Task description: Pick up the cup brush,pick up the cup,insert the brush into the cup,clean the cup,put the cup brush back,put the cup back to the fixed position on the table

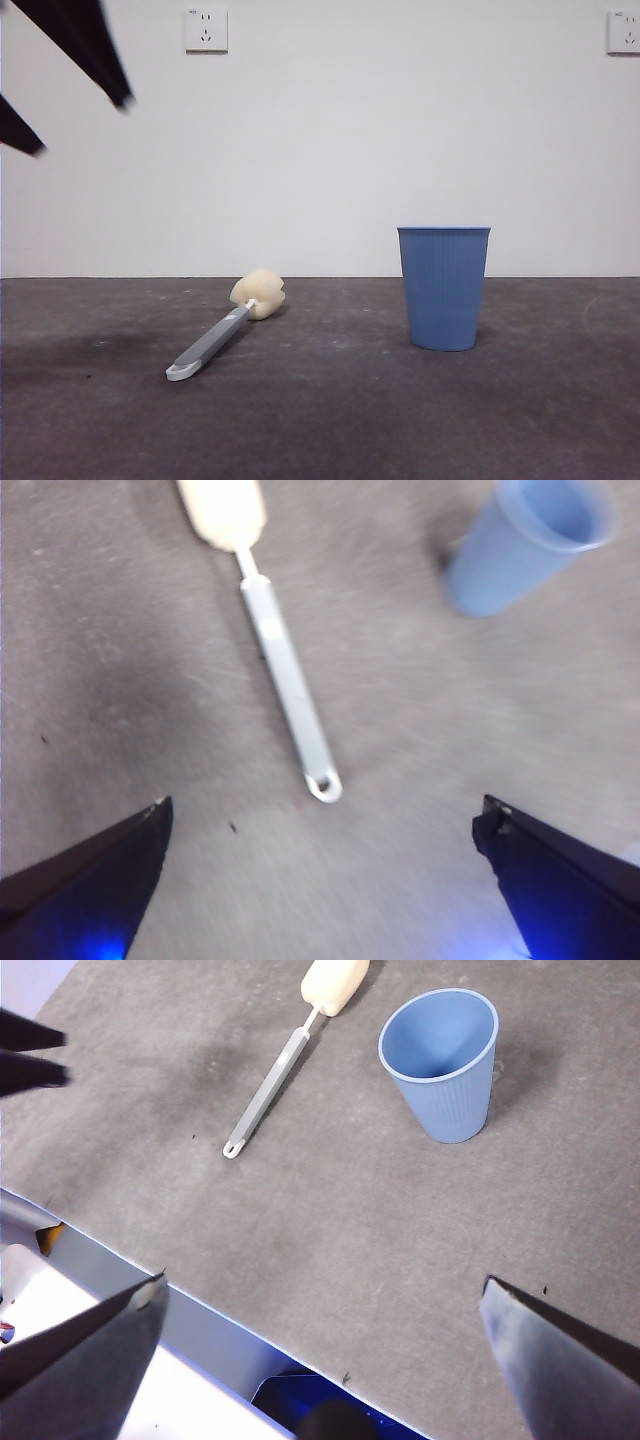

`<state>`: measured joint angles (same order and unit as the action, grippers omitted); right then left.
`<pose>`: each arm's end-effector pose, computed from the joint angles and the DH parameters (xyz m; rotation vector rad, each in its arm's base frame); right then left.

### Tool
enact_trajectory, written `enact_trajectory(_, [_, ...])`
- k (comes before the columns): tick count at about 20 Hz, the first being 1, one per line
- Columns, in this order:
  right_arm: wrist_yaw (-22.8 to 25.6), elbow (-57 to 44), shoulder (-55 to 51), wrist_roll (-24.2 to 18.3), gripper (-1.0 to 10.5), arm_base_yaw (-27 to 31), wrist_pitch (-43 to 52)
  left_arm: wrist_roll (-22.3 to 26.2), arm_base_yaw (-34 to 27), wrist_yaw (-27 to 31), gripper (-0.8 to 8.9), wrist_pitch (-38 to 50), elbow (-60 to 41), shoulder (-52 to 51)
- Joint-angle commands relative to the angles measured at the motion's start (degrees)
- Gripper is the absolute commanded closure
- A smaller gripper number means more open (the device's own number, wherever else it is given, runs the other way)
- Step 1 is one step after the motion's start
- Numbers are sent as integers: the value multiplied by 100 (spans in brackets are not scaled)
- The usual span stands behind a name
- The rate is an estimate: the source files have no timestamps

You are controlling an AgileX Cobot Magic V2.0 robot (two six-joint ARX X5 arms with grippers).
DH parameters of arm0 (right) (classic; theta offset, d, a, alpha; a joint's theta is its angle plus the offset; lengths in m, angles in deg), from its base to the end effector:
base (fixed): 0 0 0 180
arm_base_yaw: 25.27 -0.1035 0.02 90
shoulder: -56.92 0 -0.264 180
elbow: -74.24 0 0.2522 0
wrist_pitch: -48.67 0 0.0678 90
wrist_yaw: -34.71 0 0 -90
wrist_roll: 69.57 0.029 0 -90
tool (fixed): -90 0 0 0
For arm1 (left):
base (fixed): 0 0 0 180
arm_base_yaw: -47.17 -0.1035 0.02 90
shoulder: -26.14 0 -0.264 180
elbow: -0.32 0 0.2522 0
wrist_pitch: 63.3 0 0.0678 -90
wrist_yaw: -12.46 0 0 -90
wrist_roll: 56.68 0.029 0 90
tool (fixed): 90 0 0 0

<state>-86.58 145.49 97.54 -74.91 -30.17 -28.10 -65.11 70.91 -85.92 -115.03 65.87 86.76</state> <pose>0.0991 0.0236 0.3371 0.1014 0.7671 0.6324 0.1885 -0.0875 0.2849 -0.0247 0.8559 -0.4668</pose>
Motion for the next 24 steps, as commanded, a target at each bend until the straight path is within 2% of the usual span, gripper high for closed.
enact_trajectory(1, [7,17,26,63,348,-15,39,-393,402,540,283,503,9,658])
enact_trajectory(4, [4,17,79,98,348,-15,39,-813,767,767,284,1292,48,1582])
enact_trajectory(7, [4,17,101,101,349,-15,39,-828,966,1231,284,1392,354,2472])
enact_trajectory(10, [4,17,101,103,349,-15,37,-835,994,1303,284,1484,619,3147])
enact_trajectory(19, [-4,17,101,144,349,-15,42,-1115,1008,1641,291,1676,638,3842])
enact_trajectory(21, [-9,17,101,146,350,-15,39,-1113,1005,1733,415,1655,638,3847])
enact_trajectory(24, [-11,17,101,146,350,-15,39,-1303,1014,1700,419,1519,636,3919])
